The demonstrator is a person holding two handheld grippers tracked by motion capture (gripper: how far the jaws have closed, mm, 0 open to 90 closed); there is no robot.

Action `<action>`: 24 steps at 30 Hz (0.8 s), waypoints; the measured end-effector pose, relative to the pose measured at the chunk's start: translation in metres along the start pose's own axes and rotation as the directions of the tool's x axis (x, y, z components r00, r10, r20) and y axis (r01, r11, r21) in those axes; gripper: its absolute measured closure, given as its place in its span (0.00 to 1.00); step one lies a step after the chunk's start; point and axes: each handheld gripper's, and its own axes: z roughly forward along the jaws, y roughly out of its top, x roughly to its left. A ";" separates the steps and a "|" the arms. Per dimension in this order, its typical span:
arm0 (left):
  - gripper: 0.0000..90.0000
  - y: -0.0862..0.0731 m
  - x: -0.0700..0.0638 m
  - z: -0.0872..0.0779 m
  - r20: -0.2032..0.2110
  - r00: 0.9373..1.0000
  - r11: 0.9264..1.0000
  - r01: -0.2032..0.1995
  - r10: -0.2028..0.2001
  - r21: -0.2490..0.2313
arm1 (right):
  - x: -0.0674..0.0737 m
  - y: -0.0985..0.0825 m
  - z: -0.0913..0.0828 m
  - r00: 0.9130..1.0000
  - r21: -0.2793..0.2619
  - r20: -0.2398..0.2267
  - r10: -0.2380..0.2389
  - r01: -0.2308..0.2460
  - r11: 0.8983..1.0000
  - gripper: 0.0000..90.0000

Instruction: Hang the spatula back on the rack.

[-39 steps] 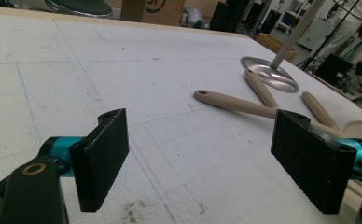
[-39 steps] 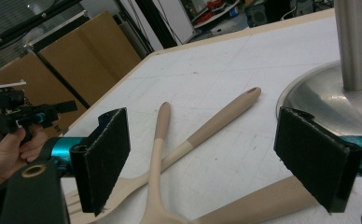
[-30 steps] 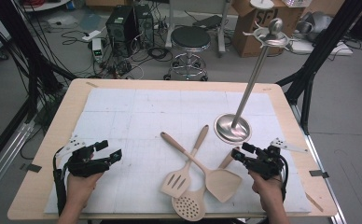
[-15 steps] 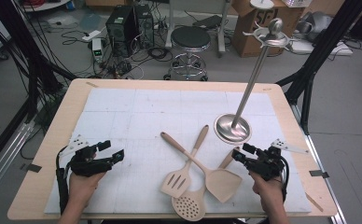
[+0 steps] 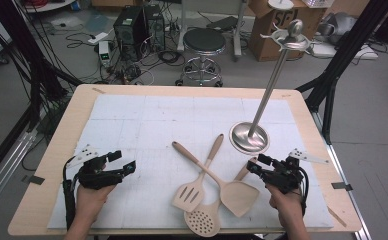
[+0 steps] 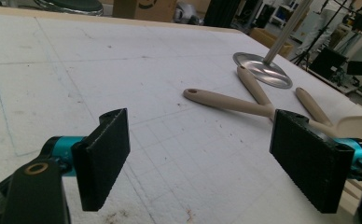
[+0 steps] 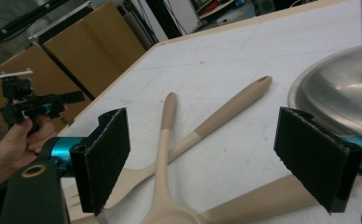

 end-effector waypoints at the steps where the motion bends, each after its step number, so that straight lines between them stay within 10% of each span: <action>1: 0.23 0.000 0.000 0.001 0.000 1.000 1.000 0.003 -0.003 -0.001 | 0.001 0.001 0.002 1.000 0.006 -0.012 0.005 -0.005 1.000 0.20; 24: 0.23 0.000 -0.001 -0.002 -0.003 1.000 1.000 0.010 -0.010 -0.007 | 0.035 0.026 0.057 0.998 0.199 -0.065 -0.014 0.026 0.980 0.34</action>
